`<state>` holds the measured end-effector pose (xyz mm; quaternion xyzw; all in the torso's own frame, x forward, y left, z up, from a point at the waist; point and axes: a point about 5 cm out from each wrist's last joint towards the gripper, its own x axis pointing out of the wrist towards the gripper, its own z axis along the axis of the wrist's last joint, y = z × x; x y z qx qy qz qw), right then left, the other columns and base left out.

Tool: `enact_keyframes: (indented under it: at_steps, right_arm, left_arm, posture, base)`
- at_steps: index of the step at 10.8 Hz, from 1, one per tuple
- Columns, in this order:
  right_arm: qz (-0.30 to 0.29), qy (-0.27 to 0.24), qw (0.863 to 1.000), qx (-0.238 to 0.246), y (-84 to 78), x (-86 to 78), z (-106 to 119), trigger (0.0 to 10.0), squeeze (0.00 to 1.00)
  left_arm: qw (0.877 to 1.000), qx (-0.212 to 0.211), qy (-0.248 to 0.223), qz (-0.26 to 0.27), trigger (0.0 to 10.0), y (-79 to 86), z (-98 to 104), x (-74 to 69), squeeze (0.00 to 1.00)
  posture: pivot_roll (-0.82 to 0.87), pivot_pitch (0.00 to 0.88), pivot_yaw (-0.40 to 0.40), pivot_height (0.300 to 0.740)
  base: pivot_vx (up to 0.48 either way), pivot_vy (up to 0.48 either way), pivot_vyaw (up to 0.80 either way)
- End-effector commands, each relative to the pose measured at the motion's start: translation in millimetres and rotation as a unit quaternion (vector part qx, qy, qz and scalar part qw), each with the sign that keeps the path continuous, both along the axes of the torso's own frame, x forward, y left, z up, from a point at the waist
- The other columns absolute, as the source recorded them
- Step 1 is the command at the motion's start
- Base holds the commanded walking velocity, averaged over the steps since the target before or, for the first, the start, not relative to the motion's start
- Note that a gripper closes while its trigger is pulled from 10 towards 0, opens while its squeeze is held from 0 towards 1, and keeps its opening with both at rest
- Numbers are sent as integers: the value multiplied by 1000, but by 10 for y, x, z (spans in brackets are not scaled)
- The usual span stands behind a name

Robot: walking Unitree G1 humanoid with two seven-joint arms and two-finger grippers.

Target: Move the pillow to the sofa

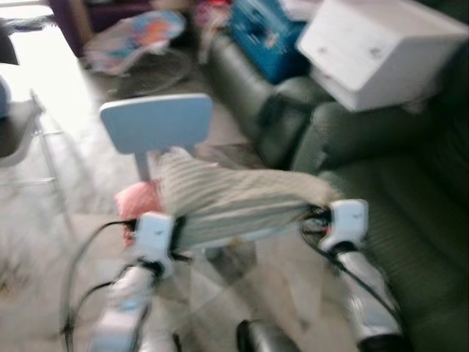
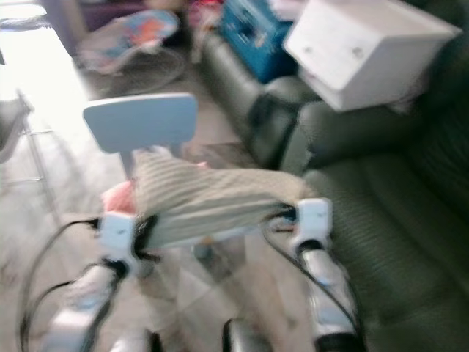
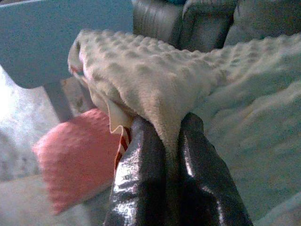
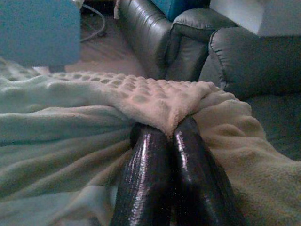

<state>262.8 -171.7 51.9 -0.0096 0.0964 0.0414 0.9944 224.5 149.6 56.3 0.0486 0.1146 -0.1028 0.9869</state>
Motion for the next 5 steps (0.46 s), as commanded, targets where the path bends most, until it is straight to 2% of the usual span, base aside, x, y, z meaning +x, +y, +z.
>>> enact_keyframes:
  at_steps: [1,2,5]
  right_arm:
    - [-36,-8,999,-15,-205,-8,35,10000,0]
    - [-36,-6,999,-15,-205,-13,24,10000,0]
    - [-33,-4,999,-16,-191,-13,19,10000,0]
  left_arm:
    - [1000,1,-7,4,10000,-26,18,10,0]
    - [1000,-1,-13,2,10000,-36,28,6,0]
    - [1000,3,-20,-3,10000,-43,46,3,0]
  posture:
    - [-31,99,-76,740]
    - [-31,101,-77,740]
    - [-30,107,-80,740]
  base:
    - [0,480,-800]
    - [0,330,-800]
    - [0,0,-800]
